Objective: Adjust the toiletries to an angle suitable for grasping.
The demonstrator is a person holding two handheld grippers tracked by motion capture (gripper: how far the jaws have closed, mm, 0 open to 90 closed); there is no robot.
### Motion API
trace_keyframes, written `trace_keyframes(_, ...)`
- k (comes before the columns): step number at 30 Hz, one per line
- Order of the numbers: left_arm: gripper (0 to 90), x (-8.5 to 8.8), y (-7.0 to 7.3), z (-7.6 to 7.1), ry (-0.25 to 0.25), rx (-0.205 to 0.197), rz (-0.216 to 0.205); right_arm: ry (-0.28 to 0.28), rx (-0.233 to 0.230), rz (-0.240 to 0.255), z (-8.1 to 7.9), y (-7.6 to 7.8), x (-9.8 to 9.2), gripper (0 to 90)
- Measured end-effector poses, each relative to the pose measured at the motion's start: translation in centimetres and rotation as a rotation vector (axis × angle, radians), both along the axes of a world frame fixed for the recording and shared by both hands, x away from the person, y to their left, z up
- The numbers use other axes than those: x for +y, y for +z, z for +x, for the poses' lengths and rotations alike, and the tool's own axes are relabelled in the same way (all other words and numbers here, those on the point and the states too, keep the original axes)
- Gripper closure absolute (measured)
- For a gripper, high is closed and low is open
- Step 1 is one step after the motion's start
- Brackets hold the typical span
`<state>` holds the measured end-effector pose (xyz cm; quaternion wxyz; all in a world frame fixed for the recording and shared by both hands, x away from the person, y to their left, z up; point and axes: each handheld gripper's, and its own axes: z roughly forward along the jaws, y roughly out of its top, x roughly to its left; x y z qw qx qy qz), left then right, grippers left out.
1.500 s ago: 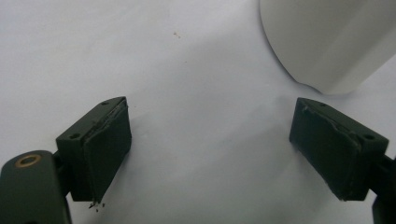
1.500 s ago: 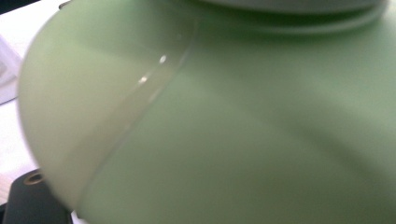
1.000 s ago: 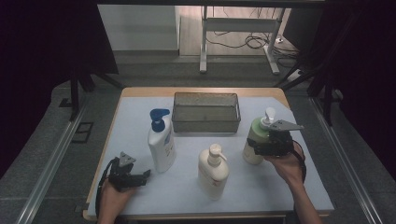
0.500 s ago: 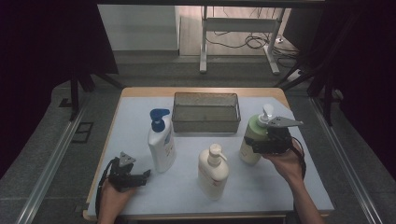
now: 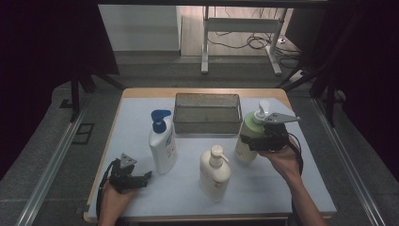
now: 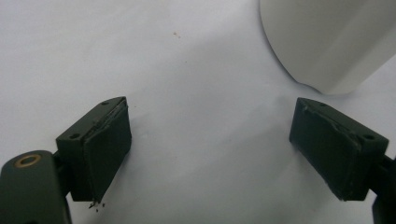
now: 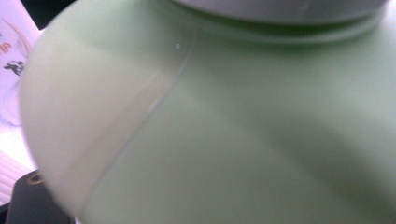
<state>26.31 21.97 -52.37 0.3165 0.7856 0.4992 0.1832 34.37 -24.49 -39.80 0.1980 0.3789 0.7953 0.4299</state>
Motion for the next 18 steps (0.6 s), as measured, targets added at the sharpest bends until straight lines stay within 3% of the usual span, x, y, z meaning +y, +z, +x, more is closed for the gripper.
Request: trace_keyframes(18, 12.9, 0.0, 0.0, 0.0, -0.002, 0.001, 0.002, 0.053, 0.004, 0.017, 1.4, 1.4, 2.6, 12.5)
